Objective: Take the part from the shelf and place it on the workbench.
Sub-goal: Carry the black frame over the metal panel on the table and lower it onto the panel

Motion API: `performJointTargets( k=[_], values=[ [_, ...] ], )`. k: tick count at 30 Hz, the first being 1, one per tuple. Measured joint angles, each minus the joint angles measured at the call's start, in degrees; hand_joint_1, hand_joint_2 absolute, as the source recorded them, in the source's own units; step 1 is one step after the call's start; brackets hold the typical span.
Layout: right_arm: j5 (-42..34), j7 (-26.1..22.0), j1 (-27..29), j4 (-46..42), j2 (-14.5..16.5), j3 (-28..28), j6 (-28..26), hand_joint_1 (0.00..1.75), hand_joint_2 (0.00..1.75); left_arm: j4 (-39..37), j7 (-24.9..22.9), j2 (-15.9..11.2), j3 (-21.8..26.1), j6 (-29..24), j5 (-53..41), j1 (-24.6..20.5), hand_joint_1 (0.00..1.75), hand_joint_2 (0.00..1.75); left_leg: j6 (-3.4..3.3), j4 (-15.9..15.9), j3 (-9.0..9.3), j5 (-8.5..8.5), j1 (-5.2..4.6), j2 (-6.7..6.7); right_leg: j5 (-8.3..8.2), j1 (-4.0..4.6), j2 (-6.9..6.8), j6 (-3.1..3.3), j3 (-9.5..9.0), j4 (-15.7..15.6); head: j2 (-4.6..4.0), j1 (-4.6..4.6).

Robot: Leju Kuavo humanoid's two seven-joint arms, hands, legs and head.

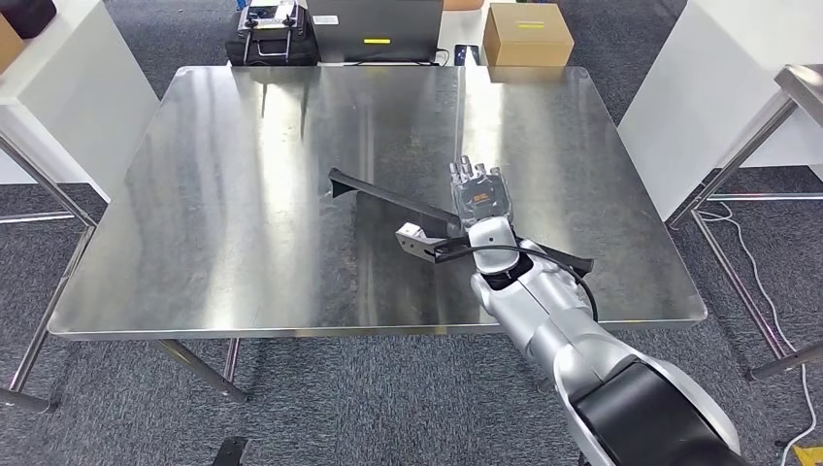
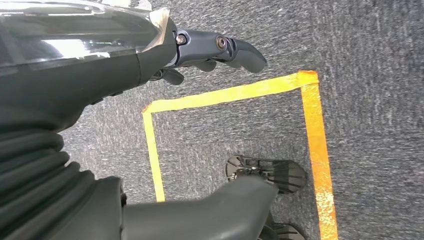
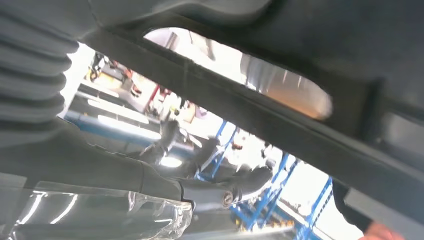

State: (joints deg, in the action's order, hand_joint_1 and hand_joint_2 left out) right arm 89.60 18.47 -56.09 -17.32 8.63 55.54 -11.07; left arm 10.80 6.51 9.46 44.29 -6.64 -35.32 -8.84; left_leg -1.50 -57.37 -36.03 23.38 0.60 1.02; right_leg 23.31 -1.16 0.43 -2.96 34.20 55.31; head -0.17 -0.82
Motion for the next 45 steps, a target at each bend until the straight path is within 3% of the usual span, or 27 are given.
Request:
performJointTargets(
  k=[8,12,20,26,29,41,45],
  values=[
    [-3.96,-2.4,0.99,0.14,-0.66,-4.14,-0.27,0.0,0.0,0.0,-0.24,-0.13,0.02,0.1,-0.01,0.06,0.0,0.0,-0.01,-0.01,0.0,-0.02,-0.01,0.0,-0.02,0.0,0.0,-0.01,-0.04,0.02,0.0,-0.01],
    [-8.14,-7.94,1.25,-0.13,-0.26,-9.85,-0.74,0.0,0.0,0.0,-0.24,-0.15,0.02,0.16,-0.14,0.14,0.0,0.0,0.0,0.0,-0.02,-0.02,-0.01,0.01,-0.01,0.01,0.0,-0.01,-0.04,0.03,-0.01,-0.01],
    [-6.83,-14.43,1.4,-4.41,0.27,-21.52,-7.82,0.0,0.0,0.0,-0.01,-0.17,0.07,0.33,-1.67,0.47,0.0,0.0,0.0,0.0,-0.03,-0.02,-0.01,0.04,-0.01,0.02,-0.01,-0.01,-0.03,0.03,0.0,-0.01],
    [-6.03,-16.07,1.73,-10.23,-0.03,-29.27,-22.88,0.0,0.0,0.0,0.28,-0.14,0.08,0.09,-2.43,0.71,0.0,0.0,0.0,-0.01,-0.03,-0.02,-0.01,0.03,-0.01,0.01,-0.01,-0.01,-0.03,0.03,0.0,-0.01],
    [-5.54,-17.62,2.9,-15.15,-0.23,-33.07,-27.34,0.0,0.0,0.0,0.5,-0.11,0.1,-0.03,-2.58,0.89,0.0,0.0,0.0,-0.01,-0.03,-0.02,-0.02,0.03,-0.01,0.01,-0.01,-0.01,-0.03,0.03,0.0,-0.01],
    [-5.11,-18.74,5.33,-22.83,-0.46,-37.81,-28.0,0.0,0.0,0.0,0.69,-0.08,0.26,-0.05,-2.67,0.99,0.0,0.0,0.0,0.0,-0.02,-0.01,-0.01,0.02,0.0,0.02,-0.01,-0.01,0.0,0.04,-0.01,-0.01],
    [-10.77,-24.71,10.63,-33.45,0.16,-39.75,-28.54,0.0,0.0,0.0,2.35,-0.08,0.91,-0.56,-1.91,1.42,0.0,0.0,0.0,-0.01,-0.02,0.0,0.0,0.14,0.04,0.02,-0.1,0.0,-0.04,0.04,0.0,-0.01]
  ],
)
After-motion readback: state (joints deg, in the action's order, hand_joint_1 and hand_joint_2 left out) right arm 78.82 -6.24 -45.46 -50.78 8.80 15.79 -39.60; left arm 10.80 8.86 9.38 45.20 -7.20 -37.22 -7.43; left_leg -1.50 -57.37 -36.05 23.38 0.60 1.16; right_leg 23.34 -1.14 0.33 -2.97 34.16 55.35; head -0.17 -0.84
